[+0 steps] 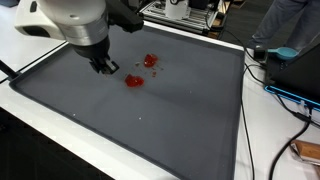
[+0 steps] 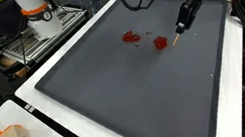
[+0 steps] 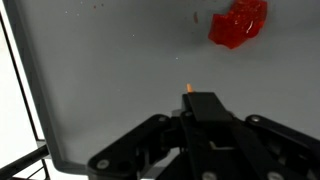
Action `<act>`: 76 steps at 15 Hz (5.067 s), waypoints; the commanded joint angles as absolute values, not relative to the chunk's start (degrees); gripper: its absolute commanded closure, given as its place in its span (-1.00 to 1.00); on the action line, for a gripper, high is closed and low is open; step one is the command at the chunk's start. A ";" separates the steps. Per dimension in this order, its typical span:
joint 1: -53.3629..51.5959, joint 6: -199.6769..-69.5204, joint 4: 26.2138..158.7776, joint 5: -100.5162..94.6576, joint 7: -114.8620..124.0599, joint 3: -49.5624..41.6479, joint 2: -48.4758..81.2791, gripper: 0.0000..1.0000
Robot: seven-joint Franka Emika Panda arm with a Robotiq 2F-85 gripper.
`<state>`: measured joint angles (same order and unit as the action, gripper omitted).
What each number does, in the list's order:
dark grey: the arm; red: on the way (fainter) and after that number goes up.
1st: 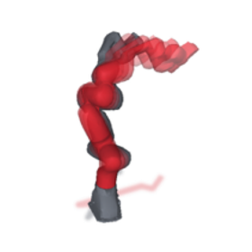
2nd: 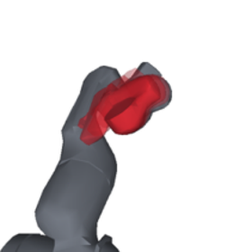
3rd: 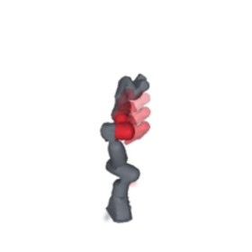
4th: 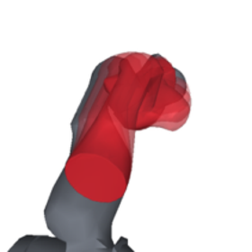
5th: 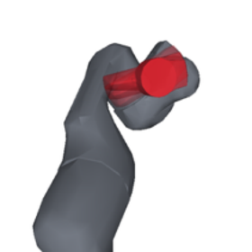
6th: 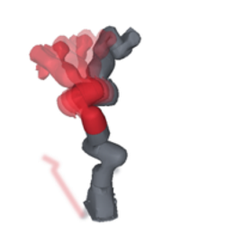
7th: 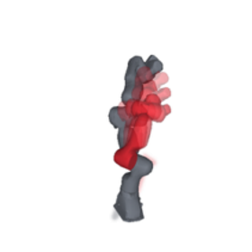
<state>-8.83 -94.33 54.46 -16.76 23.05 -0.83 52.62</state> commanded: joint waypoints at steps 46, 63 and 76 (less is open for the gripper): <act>-2.01 -120.20 102.17 -0.35 -9.62 3.76 21.20 0.94; 0.90 -130.83 104.03 3.85 -26.14 6.64 26.05 0.94; 0.72 -136.80 103.46 1.98 -25.42 6.53 30.39 0.94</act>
